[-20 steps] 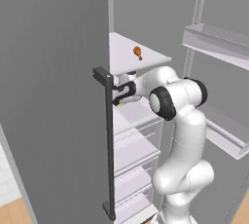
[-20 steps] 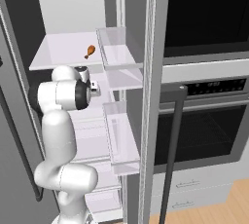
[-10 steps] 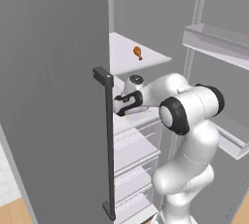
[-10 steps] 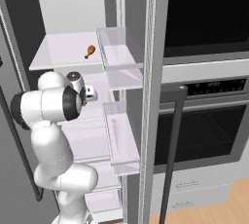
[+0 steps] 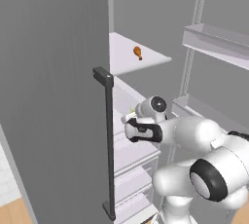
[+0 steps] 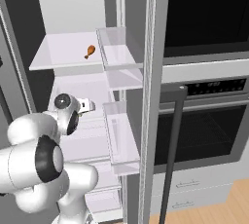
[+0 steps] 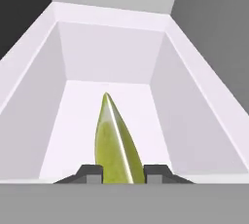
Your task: Place one lemon wedge and one chicken drumstick in each tupperware on the nearby counter, to pack two identical lunches.
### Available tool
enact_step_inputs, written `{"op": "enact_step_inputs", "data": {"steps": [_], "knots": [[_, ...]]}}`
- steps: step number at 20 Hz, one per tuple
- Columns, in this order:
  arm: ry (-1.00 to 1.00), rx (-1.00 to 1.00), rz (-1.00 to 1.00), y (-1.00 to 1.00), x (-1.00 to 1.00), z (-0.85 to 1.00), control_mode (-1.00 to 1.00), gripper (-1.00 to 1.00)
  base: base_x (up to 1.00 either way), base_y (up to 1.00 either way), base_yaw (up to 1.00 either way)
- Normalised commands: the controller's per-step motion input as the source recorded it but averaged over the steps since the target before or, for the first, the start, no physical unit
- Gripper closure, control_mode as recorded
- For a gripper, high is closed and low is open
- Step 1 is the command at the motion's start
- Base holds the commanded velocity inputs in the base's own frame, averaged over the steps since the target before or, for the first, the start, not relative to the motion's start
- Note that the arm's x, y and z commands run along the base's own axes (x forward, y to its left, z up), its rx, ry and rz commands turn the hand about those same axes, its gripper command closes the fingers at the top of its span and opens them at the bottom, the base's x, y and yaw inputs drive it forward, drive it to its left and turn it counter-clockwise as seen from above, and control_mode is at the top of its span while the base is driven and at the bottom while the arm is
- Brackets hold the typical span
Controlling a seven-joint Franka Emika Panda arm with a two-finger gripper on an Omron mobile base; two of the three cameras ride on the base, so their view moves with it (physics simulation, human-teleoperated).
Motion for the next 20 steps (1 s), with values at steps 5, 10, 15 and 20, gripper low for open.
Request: {"op": "enact_step_inputs", "data": {"steps": [5,10,15,20], "knots": [[-0.01,-0.09,-0.03,0.01,-0.84,1.00,-1.00,1.00,0.00,0.00,0.00],[0.00,-0.15,0.00,0.05,-0.79,1.00,-1.00,1.00,0.00,0.00,0.00],[0.11,-0.07,0.12,0.00,-0.99,0.56,-1.00,1.00,0.00,0.00,0.00],[0.03,0.00,0.11,0.00,-0.80,-0.17,1.00,1.00,-0.20,0.00,0.02]]}}
